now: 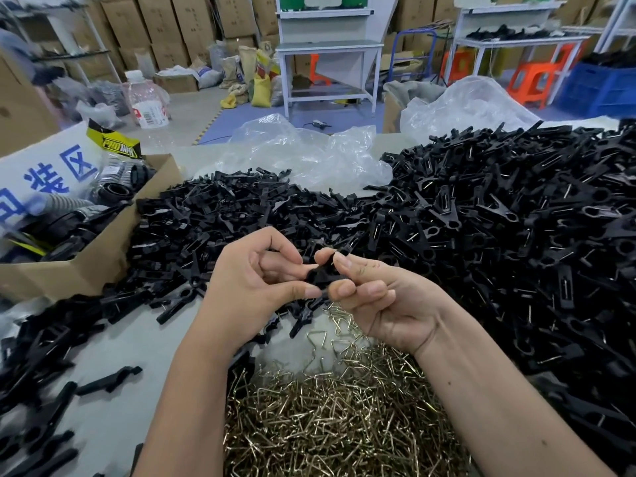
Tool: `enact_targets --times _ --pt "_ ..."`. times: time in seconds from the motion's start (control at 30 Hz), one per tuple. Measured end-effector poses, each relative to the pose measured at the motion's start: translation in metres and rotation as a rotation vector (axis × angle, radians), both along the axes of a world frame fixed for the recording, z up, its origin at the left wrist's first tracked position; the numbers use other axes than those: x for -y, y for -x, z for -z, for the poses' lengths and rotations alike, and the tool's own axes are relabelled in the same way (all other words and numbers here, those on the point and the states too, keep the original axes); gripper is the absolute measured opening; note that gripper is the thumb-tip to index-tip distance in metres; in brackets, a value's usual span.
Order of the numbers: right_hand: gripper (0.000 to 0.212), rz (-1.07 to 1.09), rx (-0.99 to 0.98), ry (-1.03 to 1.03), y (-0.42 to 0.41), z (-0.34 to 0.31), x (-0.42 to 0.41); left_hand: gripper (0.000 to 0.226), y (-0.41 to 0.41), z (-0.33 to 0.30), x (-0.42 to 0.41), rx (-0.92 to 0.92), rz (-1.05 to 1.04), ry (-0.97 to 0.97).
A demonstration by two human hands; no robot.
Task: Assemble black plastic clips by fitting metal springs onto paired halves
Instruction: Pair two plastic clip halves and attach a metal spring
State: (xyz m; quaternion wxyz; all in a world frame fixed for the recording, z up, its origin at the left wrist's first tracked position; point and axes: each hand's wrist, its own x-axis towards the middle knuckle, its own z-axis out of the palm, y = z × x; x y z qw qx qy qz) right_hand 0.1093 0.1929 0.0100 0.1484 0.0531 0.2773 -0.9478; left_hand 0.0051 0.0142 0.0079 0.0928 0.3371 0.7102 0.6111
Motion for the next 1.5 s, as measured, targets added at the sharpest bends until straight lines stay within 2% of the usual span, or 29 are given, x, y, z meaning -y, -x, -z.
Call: enact_targets --times 0.2,0.37,0.53,0.63,0.73,0.8,0.9,0.97,1.03,1.1,1.13,1.17,1.23,1.3,1.33,1.4,1.5 --pt "0.040 -0.041 -0.025 0.090 0.000 0.002 -0.003 0.045 -0.001 0.002 -0.001 0.026 -0.001 -0.004" --pt "0.039 -0.036 -0.021 0.075 0.002 0.002 -0.001 0.045 -0.001 0.002 0.000 0.024 -0.006 -0.017" --pt "0.019 0.003 0.028 0.003 0.004 0.002 0.002 0.046 -0.002 0.003 0.001 0.027 0.002 -0.018" --pt "0.019 0.014 0.038 0.042 0.003 0.006 0.001 0.045 -0.002 0.002 0.001 0.008 0.006 -0.027" --pt "0.027 0.002 -0.036 0.093 0.000 0.009 0.000 0.045 -0.002 -0.001 -0.003 -0.028 -0.002 -0.039" --pt "0.028 0.058 -0.113 -0.120 -0.002 0.005 -0.004 0.044 -0.002 -0.002 -0.004 -0.021 -0.014 -0.021" --pt "0.027 0.252 -0.171 -0.574 -0.004 -0.011 -0.014 0.037 0.002 0.000 -0.001 -0.073 -0.060 0.169" --pt "0.025 0.551 -0.133 -0.828 -0.006 -0.020 -0.025 0.033 0.004 0.003 0.002 -0.165 -0.098 0.337" --pt "0.039 0.904 -0.054 -1.099 -0.007 -0.022 -0.037 0.037 0.004 0.004 0.002 -0.220 -0.087 0.510" --pt "0.055 1.074 -0.020 -1.370 -0.006 -0.017 -0.041 0.042 0.002 0.004 -0.001 -0.258 -0.058 0.665" --pt "0.052 1.088 -0.033 -1.515 -0.006 -0.015 -0.039 0.044 0.002 0.004 -0.002 -0.276 -0.055 0.713" --pt "0.042 1.049 -0.069 -1.669 -0.004 -0.013 -0.034 0.043 0.002 0.004 -0.003 -0.292 -0.057 0.740" --pt "0.025 0.755 -0.179 -1.891 -0.001 -0.010 -0.014 0.037 0.003 0.004 -0.003 -0.321 -0.077 0.760" --pt "0.029 0.370 -0.274 -2.031 0.001 0.000 0.009 0.031 0.003 0.005 -0.001 -0.342 -0.122 0.750" --pt "0.033 0.253 -0.312 -2.134 0.003 0.007 0.019 0.029 0.003 0.005 0.000 -0.340 -0.152 0.734" --pt "0.034 0.216 -0.343 -2.273 0.005 0.017 0.031 0.029 0.004 0.006 0.001 -0.333 -0.203 0.720" --pt "0.024 0.295 -0.294 -2.237 0.008 0.020 0.027 0.027 0.006 0.004 0.004 -0.292 -0.270 0.680"
